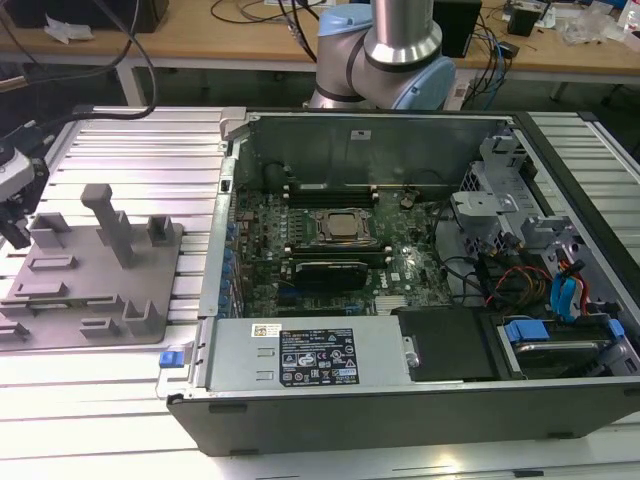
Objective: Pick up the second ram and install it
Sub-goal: 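Pick up the second ram and move it above second insertion slot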
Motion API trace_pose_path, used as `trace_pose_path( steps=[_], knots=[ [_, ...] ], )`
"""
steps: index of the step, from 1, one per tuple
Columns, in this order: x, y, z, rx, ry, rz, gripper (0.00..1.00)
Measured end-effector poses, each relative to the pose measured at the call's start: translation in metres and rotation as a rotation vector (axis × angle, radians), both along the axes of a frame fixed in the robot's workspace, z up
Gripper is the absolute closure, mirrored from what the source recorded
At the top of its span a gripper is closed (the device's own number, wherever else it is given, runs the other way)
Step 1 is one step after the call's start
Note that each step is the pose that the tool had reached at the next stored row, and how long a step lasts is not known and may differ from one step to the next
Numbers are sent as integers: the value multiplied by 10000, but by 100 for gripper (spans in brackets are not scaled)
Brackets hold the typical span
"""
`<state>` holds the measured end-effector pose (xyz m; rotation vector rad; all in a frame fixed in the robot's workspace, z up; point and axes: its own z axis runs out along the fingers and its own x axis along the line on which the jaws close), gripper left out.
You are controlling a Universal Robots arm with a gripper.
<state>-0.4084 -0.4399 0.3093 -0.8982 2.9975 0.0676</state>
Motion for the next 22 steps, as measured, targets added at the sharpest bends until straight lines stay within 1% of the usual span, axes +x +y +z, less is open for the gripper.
trace_pose_path(
  steps=[1,6,7,9,12,14,15,17,19,21,22],
  knots=[
    [0,0,-6,-17,1,682,92],
    [0,0,-19,-54,0,2268,92],
    [0,0,-24,-65,0,2781,92],
    [0,0,-30,-79,0,3440,92],
    [0,0,-36,-106,1,4175,92],
    [0,0,-39,-138,5,4572,92],
    [0,0,-41,-173,11,4982,92],
    [0,0,-47,-215,17,5597,92],
    [0,0,-51,-232,18,6001,92],
    [0,0,-61,-247,13,6780,92],
    [0,0,-68,-252,8,7243,92]
  ],
)
